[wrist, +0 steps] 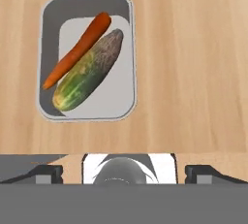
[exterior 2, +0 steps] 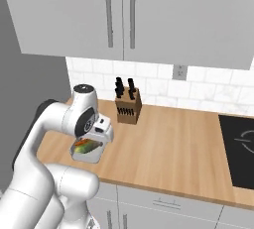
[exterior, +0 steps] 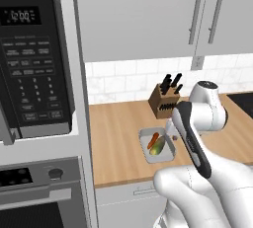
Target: Take the meat container that has the steak and place it on the second highest rack of the freezer. Then take the vegetable container that has the cucumber and carrot and place it on the highest rack of the freezer.
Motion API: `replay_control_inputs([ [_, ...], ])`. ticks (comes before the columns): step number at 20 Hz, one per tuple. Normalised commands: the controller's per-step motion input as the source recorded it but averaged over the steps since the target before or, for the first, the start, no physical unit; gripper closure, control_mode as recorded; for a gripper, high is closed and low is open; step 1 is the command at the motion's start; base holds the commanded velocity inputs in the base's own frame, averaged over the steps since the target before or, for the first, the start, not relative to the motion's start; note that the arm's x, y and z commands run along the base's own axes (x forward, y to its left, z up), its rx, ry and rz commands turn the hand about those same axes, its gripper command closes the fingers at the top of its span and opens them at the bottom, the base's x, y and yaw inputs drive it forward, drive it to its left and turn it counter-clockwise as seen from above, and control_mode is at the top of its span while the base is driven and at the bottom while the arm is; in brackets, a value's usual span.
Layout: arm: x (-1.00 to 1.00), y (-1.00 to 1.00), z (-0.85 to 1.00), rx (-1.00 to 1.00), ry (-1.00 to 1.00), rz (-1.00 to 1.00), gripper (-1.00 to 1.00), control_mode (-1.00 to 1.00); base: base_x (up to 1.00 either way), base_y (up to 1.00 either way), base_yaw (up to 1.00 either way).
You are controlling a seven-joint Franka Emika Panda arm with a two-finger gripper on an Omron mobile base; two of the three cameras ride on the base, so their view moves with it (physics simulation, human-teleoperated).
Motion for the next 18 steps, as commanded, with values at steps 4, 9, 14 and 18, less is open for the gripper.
replay_control_inputs([
  [4,0.29,0.00,-0.45,0.00,0.04,-0.22,-1.00,-1.00,0.00,0.00,0.00],
  [9,0.23,0.03,-0.42,0.00,0.00,-0.20,-1.00,-1.00,0.00,0.00,0.00],
  [14,0.08,0.02,-0.42,0.00,0.00,-0.17,-1.00,-1.00,0.00,0.00,0.00],
  [18,0.17,0.00,-0.44,0.00,0.00,-0.13,-1.00,-1.00,0.00,0.00,0.00],
])
